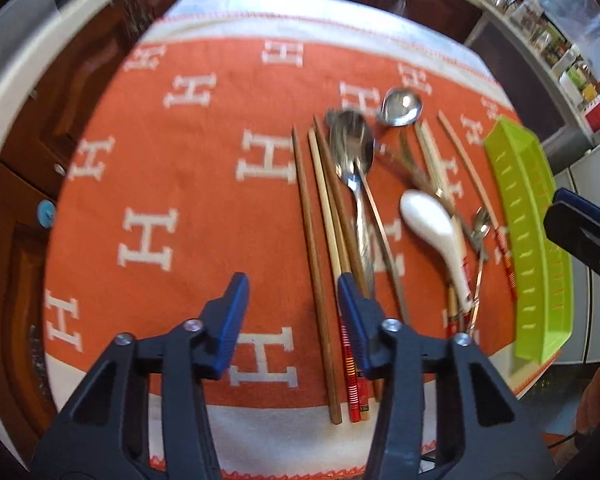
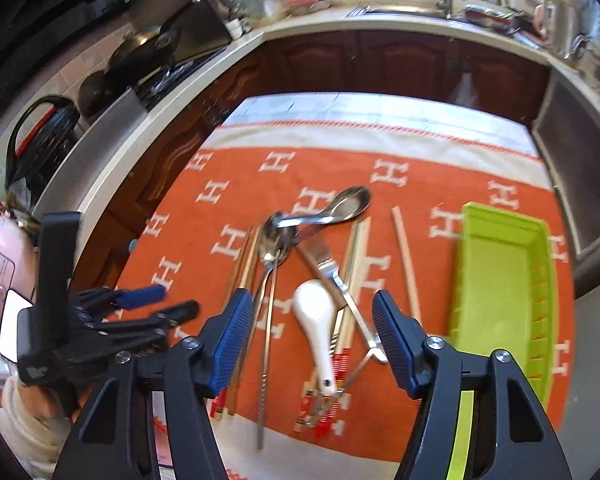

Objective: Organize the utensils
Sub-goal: 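Lower both tools toward the chopsticks in the utensil pile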

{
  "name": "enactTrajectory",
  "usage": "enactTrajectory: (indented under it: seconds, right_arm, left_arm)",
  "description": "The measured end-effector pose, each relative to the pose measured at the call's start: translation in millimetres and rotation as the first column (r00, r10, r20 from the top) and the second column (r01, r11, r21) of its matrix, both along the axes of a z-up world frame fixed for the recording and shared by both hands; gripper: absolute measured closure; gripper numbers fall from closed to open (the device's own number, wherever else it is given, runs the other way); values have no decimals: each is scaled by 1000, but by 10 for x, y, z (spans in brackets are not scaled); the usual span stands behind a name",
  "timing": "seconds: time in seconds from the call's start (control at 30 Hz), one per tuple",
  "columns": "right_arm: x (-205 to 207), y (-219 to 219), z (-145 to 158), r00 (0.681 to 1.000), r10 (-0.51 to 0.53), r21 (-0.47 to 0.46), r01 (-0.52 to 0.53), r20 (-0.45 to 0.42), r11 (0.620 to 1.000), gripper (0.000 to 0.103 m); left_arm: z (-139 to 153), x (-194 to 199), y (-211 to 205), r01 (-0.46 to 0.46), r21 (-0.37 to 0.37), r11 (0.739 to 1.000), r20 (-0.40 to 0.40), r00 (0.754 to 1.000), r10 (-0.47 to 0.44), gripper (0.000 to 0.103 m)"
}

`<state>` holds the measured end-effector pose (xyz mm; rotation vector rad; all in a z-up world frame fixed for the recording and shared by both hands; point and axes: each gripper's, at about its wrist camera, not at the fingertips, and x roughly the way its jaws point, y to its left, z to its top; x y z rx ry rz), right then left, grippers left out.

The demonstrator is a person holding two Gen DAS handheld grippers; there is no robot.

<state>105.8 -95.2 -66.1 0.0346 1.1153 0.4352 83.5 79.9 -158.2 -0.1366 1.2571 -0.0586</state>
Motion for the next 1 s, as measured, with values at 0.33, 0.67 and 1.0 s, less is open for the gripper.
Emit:
enactTrajectory:
  seconds: [0.33, 0.67, 1.0]
  right_arm:
    - [-58, 283, -545, 992, 54, 19, -52, -113, 998, 49]
    - [-123, 575, -775, 981, 116, 29, -113, -158, 993, 59]
    - [-81, 956, -1009, 972, 161, -1, -164, -171, 987, 77]
  left_arm:
    - [-296, -11, -138, 28, 18, 999, -33, 999, -27, 72]
    - [-282, -45, -140, 40, 99, 994, 15, 999, -41, 96]
    - [-266, -205, 164, 18, 65, 998, 34, 999, -20, 98]
